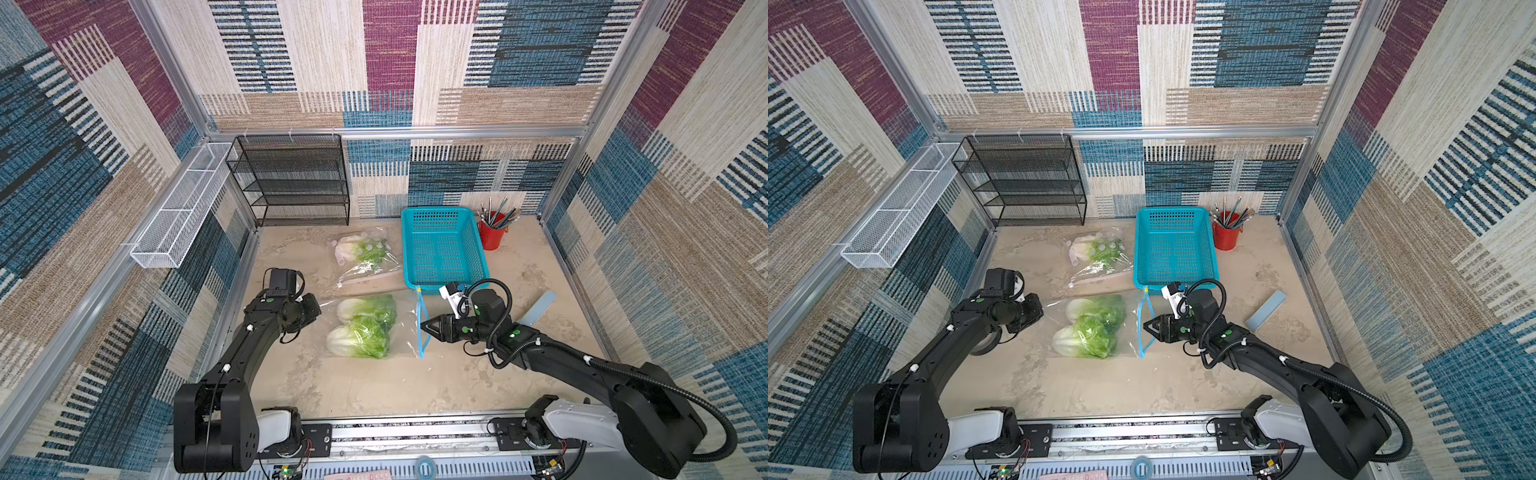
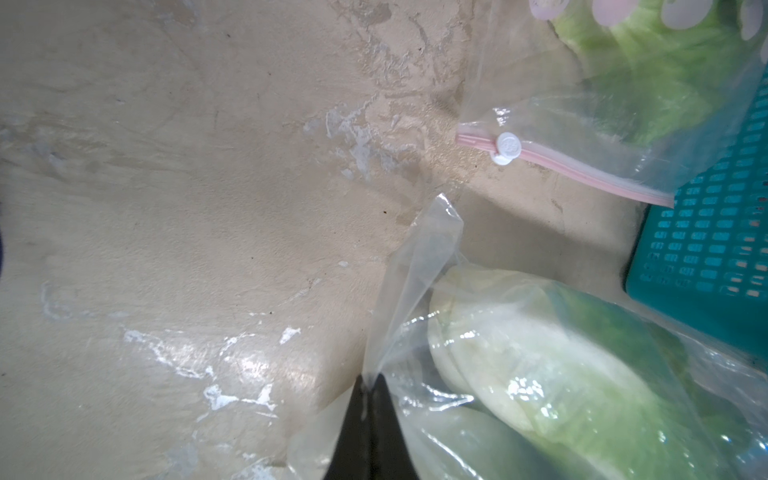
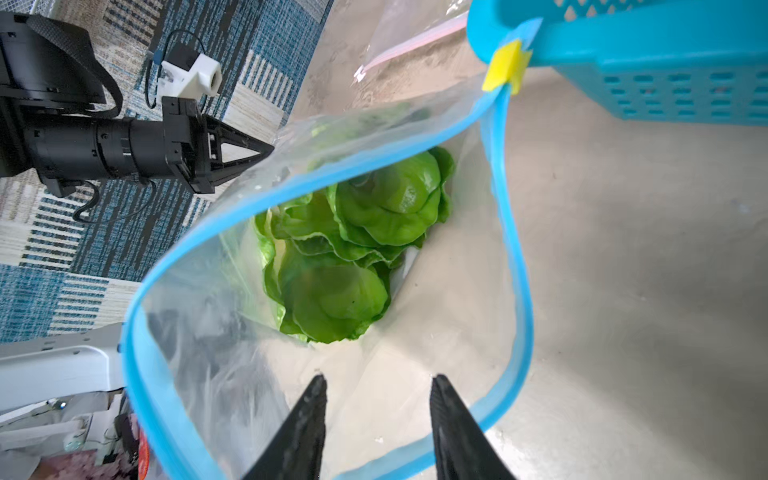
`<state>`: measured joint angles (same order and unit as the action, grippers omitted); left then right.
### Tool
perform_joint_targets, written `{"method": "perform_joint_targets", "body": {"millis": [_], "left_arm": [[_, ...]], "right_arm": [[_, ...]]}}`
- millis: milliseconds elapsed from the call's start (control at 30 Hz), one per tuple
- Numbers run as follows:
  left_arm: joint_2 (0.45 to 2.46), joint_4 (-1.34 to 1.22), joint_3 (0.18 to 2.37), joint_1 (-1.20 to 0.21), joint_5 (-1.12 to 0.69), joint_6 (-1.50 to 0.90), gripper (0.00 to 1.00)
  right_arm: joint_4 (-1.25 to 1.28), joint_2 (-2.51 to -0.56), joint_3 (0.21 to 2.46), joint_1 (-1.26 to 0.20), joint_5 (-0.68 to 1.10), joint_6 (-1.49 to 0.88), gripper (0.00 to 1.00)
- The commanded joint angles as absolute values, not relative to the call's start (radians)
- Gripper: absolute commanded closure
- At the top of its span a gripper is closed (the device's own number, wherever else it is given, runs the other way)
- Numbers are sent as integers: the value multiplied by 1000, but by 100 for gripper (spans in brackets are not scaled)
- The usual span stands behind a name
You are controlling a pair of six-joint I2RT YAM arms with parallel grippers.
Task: Open the zip-top bag and take out the chinese cabbages
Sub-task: Pick up the Chinese cabbage from the zipper food storage bag.
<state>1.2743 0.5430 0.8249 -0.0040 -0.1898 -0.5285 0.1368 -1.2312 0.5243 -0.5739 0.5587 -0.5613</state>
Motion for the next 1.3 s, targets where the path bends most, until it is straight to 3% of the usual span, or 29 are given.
{"method": "perform_joint_targets", "body": {"millis": [0,433,633,733,800,900,1033,1100,1267], "left_arm": [[1270,531,819,-3,-204,-545,100],[1266,502,800,-3,-239,-575,100],[1267,491,789,-5,-248,-584,100],[1266,484,782,-4,-255,-590,100],[1266,482,779,-4,-256,-592,100],[1267,479,776,-5,-257,-594,100],[1266,473,775,-5,-261,-601,100],[1266,470,773,-5,-262,-604,100],[1268,465,767,-5,-267,-607,100]], "right_arm": [[278,-1272,535,-575,642,-601,57],[434,-1487,610,-646,724,-652,57],[455,-1563,653,-682,741,-657,43],[448,-1576,659,-686,733,-658,43],[429,-1586,668,-690,723,-657,51],[400,-1601,684,-699,700,-656,71],[404,-1619,698,-717,701,-664,82],[406,-1627,707,-728,702,-667,81],[434,-1640,712,-742,720,-682,64]]}}
